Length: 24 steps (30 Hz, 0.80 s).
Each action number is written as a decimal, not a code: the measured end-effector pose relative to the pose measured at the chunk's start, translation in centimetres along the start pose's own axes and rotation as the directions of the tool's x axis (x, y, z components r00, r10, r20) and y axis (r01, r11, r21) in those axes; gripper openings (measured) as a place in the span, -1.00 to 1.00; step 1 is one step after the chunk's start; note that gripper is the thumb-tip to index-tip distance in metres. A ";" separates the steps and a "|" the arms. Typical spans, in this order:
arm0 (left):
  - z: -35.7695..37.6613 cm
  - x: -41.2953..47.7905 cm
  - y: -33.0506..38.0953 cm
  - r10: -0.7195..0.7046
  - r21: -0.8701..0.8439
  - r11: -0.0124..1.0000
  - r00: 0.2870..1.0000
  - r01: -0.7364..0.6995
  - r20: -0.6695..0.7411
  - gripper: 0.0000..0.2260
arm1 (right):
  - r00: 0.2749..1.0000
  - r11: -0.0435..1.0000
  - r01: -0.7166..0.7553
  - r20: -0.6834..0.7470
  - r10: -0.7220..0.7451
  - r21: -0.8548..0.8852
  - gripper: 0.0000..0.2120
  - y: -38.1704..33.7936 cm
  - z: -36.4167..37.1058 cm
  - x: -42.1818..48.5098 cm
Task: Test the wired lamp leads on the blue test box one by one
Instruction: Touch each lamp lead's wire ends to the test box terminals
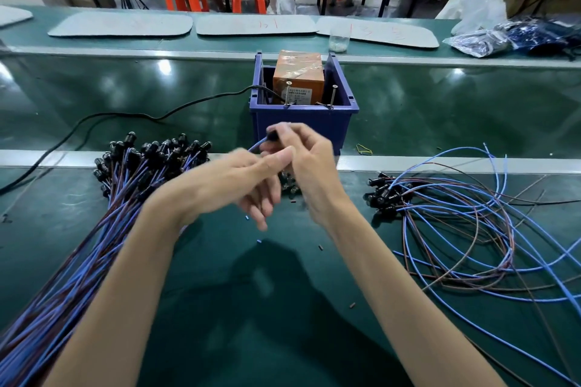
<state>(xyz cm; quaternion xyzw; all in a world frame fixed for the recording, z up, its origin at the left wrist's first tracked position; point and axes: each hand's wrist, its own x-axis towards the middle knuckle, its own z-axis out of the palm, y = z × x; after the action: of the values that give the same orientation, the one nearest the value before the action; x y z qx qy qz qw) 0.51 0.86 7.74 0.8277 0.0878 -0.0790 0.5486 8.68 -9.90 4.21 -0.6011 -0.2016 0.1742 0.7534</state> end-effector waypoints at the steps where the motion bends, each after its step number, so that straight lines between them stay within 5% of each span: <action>1: 0.6 0.6 -0.2 -0.097 0.005 0.995 0.995 0.097 0.000 -0.31 | 0.998 0.997 0.035 -0.049 -0.032 0.063 -0.82 -0.4 -0.1 0.0; 3: 1.2 2.0 -0.5 -0.212 -0.138 0.972 0.966 0.192 -0.151 -0.19 | 0.982 0.985 0.114 -0.164 -0.093 0.128 -0.80 -1.2 -0.5 0.2; 5: 0.9 3.0 -0.6 -0.219 -0.446 0.893 0.922 0.058 -0.319 -0.34 | 0.944 0.974 0.178 -0.305 -0.127 0.144 -0.75 -1.7 -1.1 0.5; 9: 0.2 3.4 -0.7 -0.262 -0.825 0.454 0.835 -0.336 -0.484 -0.63 | 0.869 0.899 0.247 -0.492 -0.042 0.361 -0.72 -3.1 -3.1 1.4; 13: 0.6 3.1 -0.3 -0.380 -0.883 0.009 0.815 -0.470 -0.438 -0.63 | 0.836 0.683 0.315 -0.533 0.128 0.659 -0.74 -4.7 -6.2 2.2; 15: 0.9 3.1 -0.1 -0.409 -0.863 -0.109 0.813 -0.494 -0.414 -0.62 | 0.833 0.668 0.301 -0.528 0.162 0.680 -0.70 -5.1 -8.0 2.3; 18: 1.8 3.2 -0.1 -0.414 -0.895 -0.017 0.818 -0.446 -0.400 -0.63 | 0.864 0.759 0.193 -0.474 0.169 0.622 -0.69 -5.7 -9.9 2.2; 24: 3.3 3.2 0.1 -0.344 -0.736 0.502 0.676 -0.455 -0.652 -0.69 | 0.989 0.925 0.011 -0.142 0.047 0.379 -0.49 -6.6 -10.7 1.2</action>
<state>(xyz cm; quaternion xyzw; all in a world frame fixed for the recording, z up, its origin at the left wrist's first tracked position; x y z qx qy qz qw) 3.53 -1.99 5.85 0.3974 0.2970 0.3347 0.8012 15.34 -19.69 8.66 -0.4575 -0.1021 0.1717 0.8665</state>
